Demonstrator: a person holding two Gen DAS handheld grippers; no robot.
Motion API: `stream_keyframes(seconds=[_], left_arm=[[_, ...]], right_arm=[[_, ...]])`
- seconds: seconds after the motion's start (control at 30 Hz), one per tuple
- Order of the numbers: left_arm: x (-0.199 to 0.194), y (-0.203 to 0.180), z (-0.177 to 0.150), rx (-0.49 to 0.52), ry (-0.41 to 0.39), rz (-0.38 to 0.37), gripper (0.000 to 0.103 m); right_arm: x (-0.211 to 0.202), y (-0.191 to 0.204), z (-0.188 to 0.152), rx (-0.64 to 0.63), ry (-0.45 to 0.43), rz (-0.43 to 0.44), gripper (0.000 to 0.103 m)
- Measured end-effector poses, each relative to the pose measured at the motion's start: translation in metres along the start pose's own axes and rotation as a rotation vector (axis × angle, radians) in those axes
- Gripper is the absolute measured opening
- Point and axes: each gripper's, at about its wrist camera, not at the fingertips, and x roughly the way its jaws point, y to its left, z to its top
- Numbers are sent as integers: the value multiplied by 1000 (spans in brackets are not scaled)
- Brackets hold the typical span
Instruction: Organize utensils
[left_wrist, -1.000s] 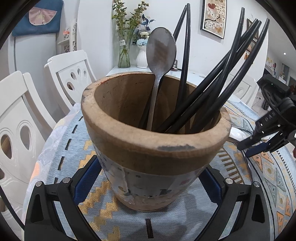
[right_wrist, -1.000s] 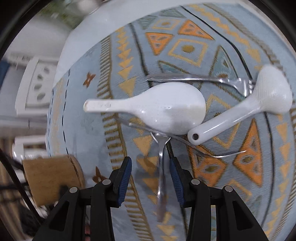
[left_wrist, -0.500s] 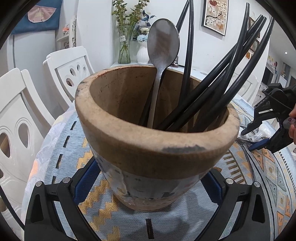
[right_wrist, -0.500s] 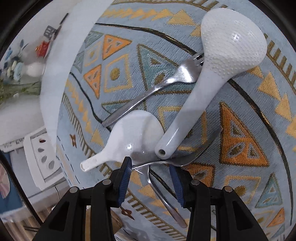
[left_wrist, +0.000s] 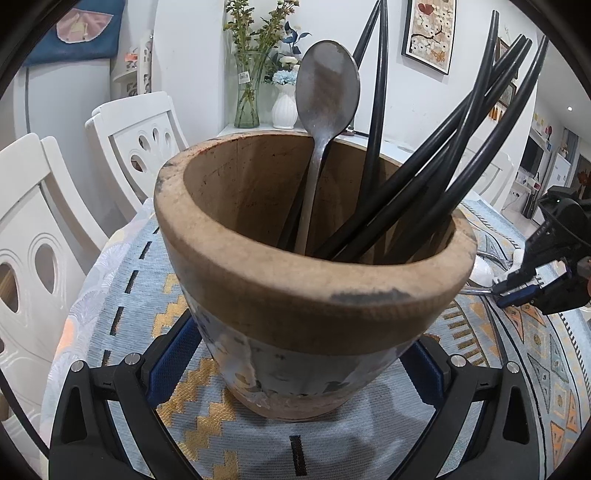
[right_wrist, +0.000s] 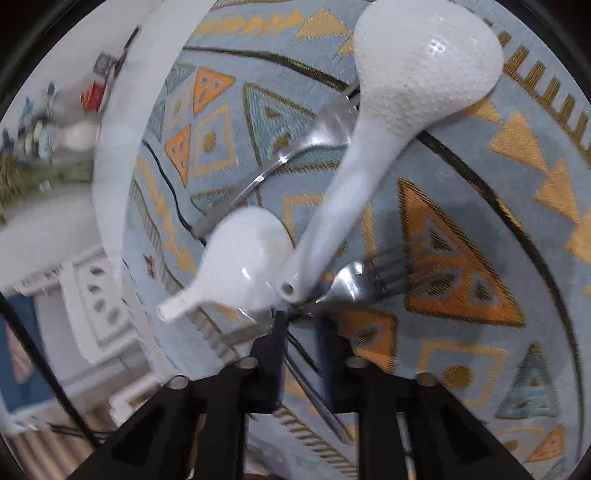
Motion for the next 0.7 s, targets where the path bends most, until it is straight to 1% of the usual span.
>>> stream_keyframes(seconds=[0.03,0.07,0.17,0.23,0.27,0.3,0.4,0.47,0.53,0.57,0.6,0.63,0.67,0.7], left_arm=[[0,0,0,0,-2,-1,101],[-1,1,0,-1,-6,-3,101],[-3,0,-1,-1,-12,-4,101],[-3,-1,-2,-1,-12,-4,101],[-3,-1,-1,-1,-12,-4,101],[-3,-1,-1,-1,-12,-5,101],[-3,-1,-1,-3,-12,-7,101],[-3,-1,-2,-6,-10,-12,101],[-2,0,-2,-9,-7,-17,101],[-2,0,-2,-11,-5,-19,101],[-1,1,-1,-11,-4,-21,101],[-1,1,-1,-12,-3,-22,101],[-1,2,-1,-12,-3,-22,101],[0,2,-1,-13,-3,-23,101]], right_arm=[[1,2,-4,-17,5,-32,2],[1,0,-8,-11,7,-45,2],[2,-6,-14,41,4,24,2],[1,-10,-17,89,-1,106,3],[2,-10,-16,113,3,129,3],[4,-7,-14,120,16,122,4],[8,7,-10,81,41,52,6],[11,25,-11,13,52,22,6],[11,51,-14,-124,47,-9,7],[12,66,-15,-198,35,-50,9],[13,74,-16,-244,25,-80,17],[16,85,-16,-299,13,-117,28],[19,91,-15,-335,5,-140,31],[26,99,-15,-387,0,-173,32]])
